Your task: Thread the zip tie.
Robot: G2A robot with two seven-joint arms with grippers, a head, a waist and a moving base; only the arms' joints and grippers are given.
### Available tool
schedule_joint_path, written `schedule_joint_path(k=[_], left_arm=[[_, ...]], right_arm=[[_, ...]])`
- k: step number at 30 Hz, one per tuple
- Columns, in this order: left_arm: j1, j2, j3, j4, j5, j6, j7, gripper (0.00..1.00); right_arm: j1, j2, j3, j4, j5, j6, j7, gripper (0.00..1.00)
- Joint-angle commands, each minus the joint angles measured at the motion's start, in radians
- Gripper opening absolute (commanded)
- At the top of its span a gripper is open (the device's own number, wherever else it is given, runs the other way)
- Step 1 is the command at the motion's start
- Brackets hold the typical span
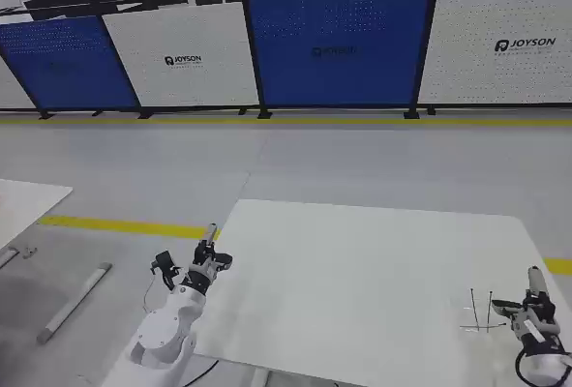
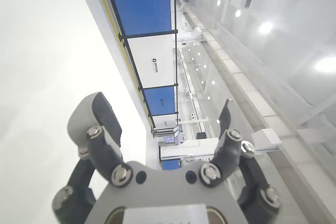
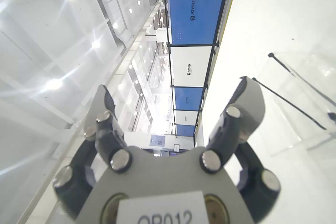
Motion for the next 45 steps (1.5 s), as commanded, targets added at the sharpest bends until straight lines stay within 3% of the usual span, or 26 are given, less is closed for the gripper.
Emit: schedule_joint_path(k=[1, 2, 3, 4, 5, 6, 7, 10, 14, 17, 20, 37, 40, 45], left_arm=[[0.000, 0.000, 0.000, 0.000, 0.000, 0.000, 0.000, 1.00], [0.000, 0.000, 0.000, 0.000, 0.000, 0.000, 0.000, 0.78], [0.000, 0.000, 0.000, 0.000, 0.000, 0.000, 0.000, 0.78], [0.000, 0.000, 0.000, 0.000, 0.000, 0.000, 0.000, 1.00], [0.000, 0.000, 0.000, 0.000, 0.000, 0.000, 0.000, 0.78], [0.000, 0.000, 0.000, 0.000, 0.000, 0.000, 0.000, 0.78], [0.000, 0.000, 0.000, 0.000, 0.000, 0.000, 0.000, 1.00], [0.000, 0.000, 0.000, 0.000, 0.000, 0.000, 0.000, 1.00], [0.000, 0.000, 0.000, 0.000, 0.000, 0.000, 0.000, 1.00], [0.000, 0.000, 0.000, 0.000, 0.000, 0.000, 0.000, 1.00], [0.000, 0.000, 0.000, 0.000, 0.000, 0.000, 0.000, 1.00], [0.000, 0.000, 0.000, 0.000, 0.000, 0.000, 0.000, 1.00], [0.000, 0.000, 0.000, 0.000, 0.000, 0.000, 0.000, 1.00], [0.000, 0.000, 0.000, 0.000, 0.000, 0.000, 0.000, 1.00]], right_arm=[[0.000, 0.000, 0.000, 0.000, 0.000, 0.000, 0.000, 1.00], [0.000, 0.000, 0.000, 0.000, 0.000, 0.000, 0.000, 1.00], [0.000, 0.000, 0.000, 0.000, 0.000, 0.000, 0.000, 1.00], [0.000, 0.000, 0.000, 0.000, 0.000, 0.000, 0.000, 0.78], [0.000, 0.000, 0.000, 0.000, 0.000, 0.000, 0.000, 0.78], [0.000, 0.000, 0.000, 0.000, 0.000, 0.000, 0.000, 0.78], [0.000, 0.000, 0.002, 0.000, -0.006, -0.001, -0.002, 1.00], [-0.012, 0.002, 0.019, -0.008, -0.035, 0.003, 0.031, 1.00], [-0.037, 0.013, 0.079, -0.026, -0.075, 0.004, 0.155, 1.00], [-0.057, 0.027, 0.130, -0.047, -0.123, 0.015, 0.324, 1.00], [-0.047, 0.053, 0.188, -0.048, -0.172, 0.037, 0.656, 1.00], [-0.043, 0.056, 0.194, -0.049, -0.176, 0.034, 0.685, 1.00], [-0.007, 0.077, 0.224, -0.072, -0.235, 0.049, 0.912, 1.00], [0.035, 0.107, 0.310, -0.143, -0.339, 0.097, 1.108, 1.00]])
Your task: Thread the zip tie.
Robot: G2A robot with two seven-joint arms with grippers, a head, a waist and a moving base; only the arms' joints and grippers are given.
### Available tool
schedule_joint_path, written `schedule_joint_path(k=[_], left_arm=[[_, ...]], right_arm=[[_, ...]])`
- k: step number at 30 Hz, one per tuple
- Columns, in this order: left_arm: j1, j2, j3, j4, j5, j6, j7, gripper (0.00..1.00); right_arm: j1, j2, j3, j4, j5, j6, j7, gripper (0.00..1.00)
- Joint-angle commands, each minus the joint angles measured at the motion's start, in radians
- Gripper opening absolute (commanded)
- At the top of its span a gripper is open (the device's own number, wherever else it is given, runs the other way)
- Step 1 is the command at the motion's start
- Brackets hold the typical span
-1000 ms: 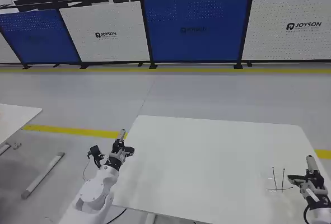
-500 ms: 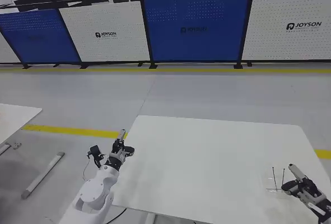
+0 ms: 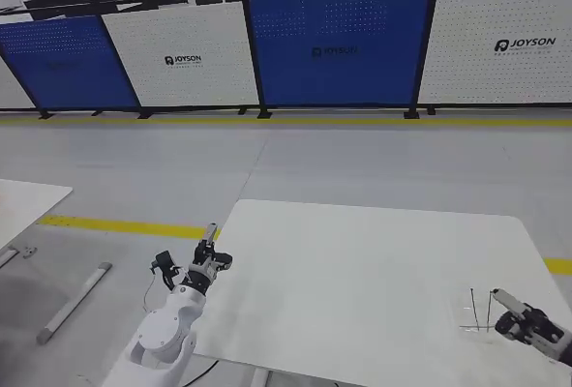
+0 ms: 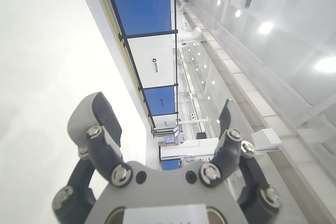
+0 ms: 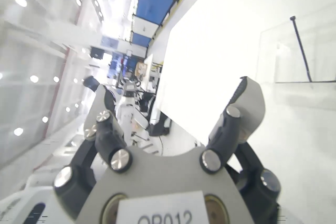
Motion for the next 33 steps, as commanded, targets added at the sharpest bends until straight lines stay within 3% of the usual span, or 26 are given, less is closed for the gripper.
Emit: schedule_joint_path(k=[1, 4, 8, 25, 29, 33], left_arm=[[0.000, 0.000, 0.000, 0.000, 0.000, 0.000, 0.000, 1.00], [0.000, 0.000, 0.000, 0.000, 0.000, 0.000, 0.000, 1.00], [0.000, 0.000, 0.000, 0.000, 0.000, 0.000, 0.000, 1.00], [0.000, 0.000, 0.000, 0.000, 0.000, 0.000, 0.000, 1.00], [0.000, 0.000, 0.000, 0.000, 0.000, 0.000, 0.000, 1.00], [0.000, 0.000, 0.000, 0.000, 0.000, 0.000, 0.000, 1.00]], right_arm=[[0.018, 0.009, 0.014, -0.020, -0.039, 0.021, 0.075, 1.00], [0.068, 0.021, -0.007, 0.001, -0.071, 0.058, 0.153, 1.00], [0.206, 0.047, -0.110, 0.105, -0.222, 0.130, 0.334, 1.00], [0.208, 0.048, -0.109, 0.107, -0.220, 0.127, 0.334, 1.00], [0.219, 0.081, -0.100, 0.120, -0.272, 0.101, 0.334, 1.00], [0.212, 0.130, -0.093, 0.140, -0.231, 0.070, 0.334, 1.00]])
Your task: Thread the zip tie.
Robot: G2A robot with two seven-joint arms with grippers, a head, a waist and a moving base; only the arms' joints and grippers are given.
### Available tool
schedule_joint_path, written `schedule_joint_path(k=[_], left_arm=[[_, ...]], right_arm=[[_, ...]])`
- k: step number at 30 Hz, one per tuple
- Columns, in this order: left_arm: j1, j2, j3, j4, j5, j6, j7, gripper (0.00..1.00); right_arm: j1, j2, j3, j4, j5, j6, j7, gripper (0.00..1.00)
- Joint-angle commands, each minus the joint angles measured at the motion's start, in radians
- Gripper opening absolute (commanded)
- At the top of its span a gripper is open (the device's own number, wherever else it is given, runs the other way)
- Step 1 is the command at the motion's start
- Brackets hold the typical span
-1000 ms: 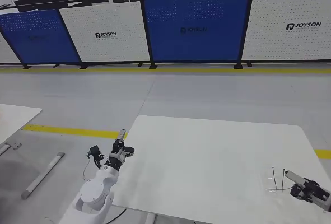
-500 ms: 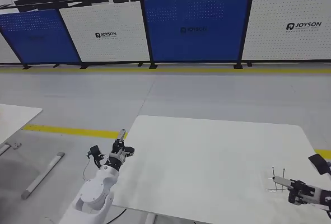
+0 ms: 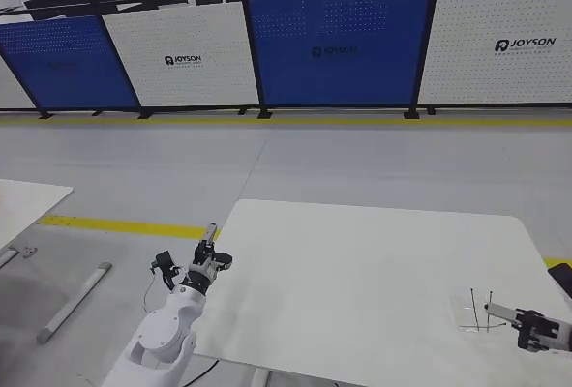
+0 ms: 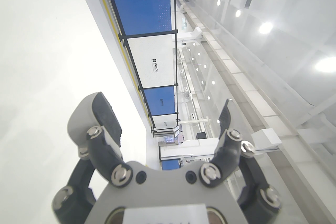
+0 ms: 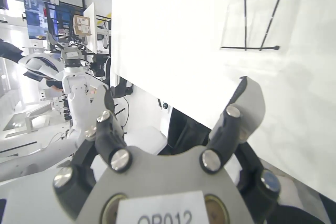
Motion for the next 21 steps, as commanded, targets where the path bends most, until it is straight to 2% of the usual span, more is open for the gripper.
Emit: schedule_joint_path(k=[1, 4, 7, 9, 21], left_arm=[[0.000, 0.000, 0.000, 0.000, 0.000, 0.000, 0.000, 1.00], [0.000, 0.000, 0.000, 0.000, 0.000, 0.000, 0.000, 1.00], [0.000, 0.000, 0.000, 0.000, 0.000, 0.000, 0.000, 1.00], [0.000, 0.000, 0.000, 0.000, 0.000, 0.000, 0.000, 1.00], [0.000, 0.000, 0.000, 0.000, 0.000, 0.000, 0.000, 1.00]], right_arm=[[-0.004, 0.028, 0.004, 0.015, 0.024, -0.005, 0.000, 1.00], [-0.007, 0.071, -0.011, 0.013, 0.008, -0.008, 0.000, 1.00], [0.000, 0.125, -0.070, 0.032, -0.030, -0.044, 0.000, 1.00], [0.020, 0.159, -0.107, 0.055, -0.027, -0.032, 0.000, 1.00], [0.020, 0.159, -0.107, 0.055, -0.027, -0.032, 0.000, 1.00]])
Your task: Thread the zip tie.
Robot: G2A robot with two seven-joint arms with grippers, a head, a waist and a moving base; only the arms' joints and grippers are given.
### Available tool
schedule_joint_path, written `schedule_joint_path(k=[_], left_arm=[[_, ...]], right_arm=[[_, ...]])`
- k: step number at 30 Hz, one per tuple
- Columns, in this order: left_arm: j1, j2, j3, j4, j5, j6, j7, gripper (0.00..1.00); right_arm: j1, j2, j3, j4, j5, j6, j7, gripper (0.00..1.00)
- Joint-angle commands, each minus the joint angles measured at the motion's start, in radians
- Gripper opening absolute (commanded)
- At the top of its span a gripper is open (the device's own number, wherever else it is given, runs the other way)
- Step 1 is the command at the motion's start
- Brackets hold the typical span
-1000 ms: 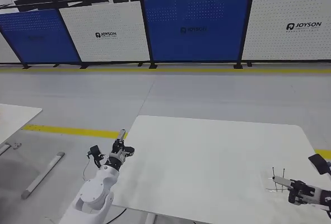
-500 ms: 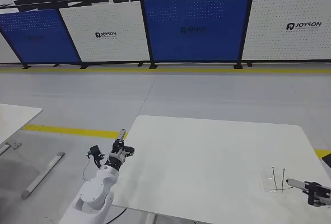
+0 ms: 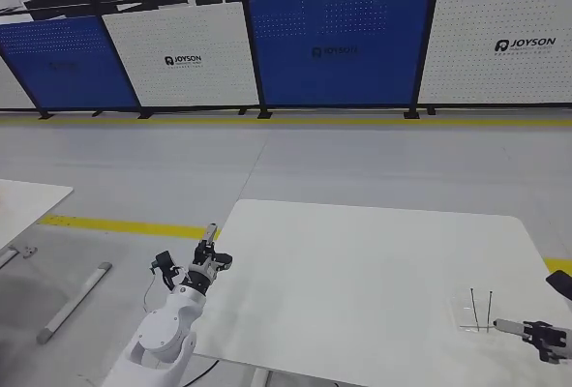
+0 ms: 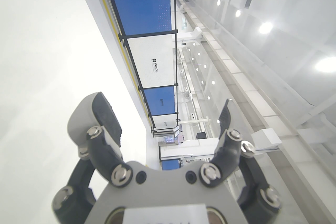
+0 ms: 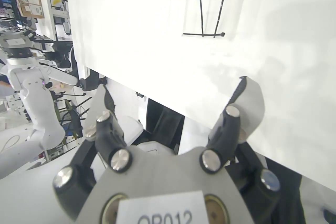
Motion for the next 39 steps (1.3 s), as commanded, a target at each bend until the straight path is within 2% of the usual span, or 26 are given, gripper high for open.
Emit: schedule_joint_path(k=[1, 4, 7, 13, 21, 33, 35, 39], left_arm=[[0.000, 0.000, 0.000, 0.000, 0.000, 0.000, 0.000, 1.00], [0.000, 0.000, 0.000, 0.000, 0.000, 0.000, 0.000, 1.00], [0.000, 0.000, 0.000, 0.000, 0.000, 0.000, 0.000, 1.00], [0.000, 0.000, 0.000, 0.000, 0.000, 0.000, 0.000, 1.00], [0.000, 0.000, 0.000, 0.000, 0.000, 0.000, 0.000, 1.00], [0.000, 0.000, 0.000, 0.000, 0.000, 0.000, 0.000, 1.00], [0.000, 0.000, 0.000, 0.000, 0.000, 0.000, 0.000, 1.00], [0.000, 0.000, 0.000, 0.000, 0.000, 0.000, 0.000, 1.00]], right_arm=[[0.000, 0.000, 0.000, 0.000, 0.000, 0.000, 0.000, 1.00], [0.000, 0.000, 0.000, 0.005, 0.002, -0.002, -0.002, 1.00], [0.025, 0.003, -0.009, 0.039, 0.019, -0.032, 0.000, 1.00], [0.161, 0.014, -0.153, 0.110, -0.017, -0.027, 0.000, 1.00], [0.342, 0.011, -0.369, 0.219, -0.114, 0.111, 0.000, 1.00], [0.347, 0.010, -0.375, 0.223, -0.115, 0.115, 0.000, 1.00], [0.351, 0.007, -0.390, 0.237, -0.139, 0.165, -0.040, 1.00], [0.405, 0.000, -0.423, 0.295, -0.136, 0.163, -0.004, 1.00]])
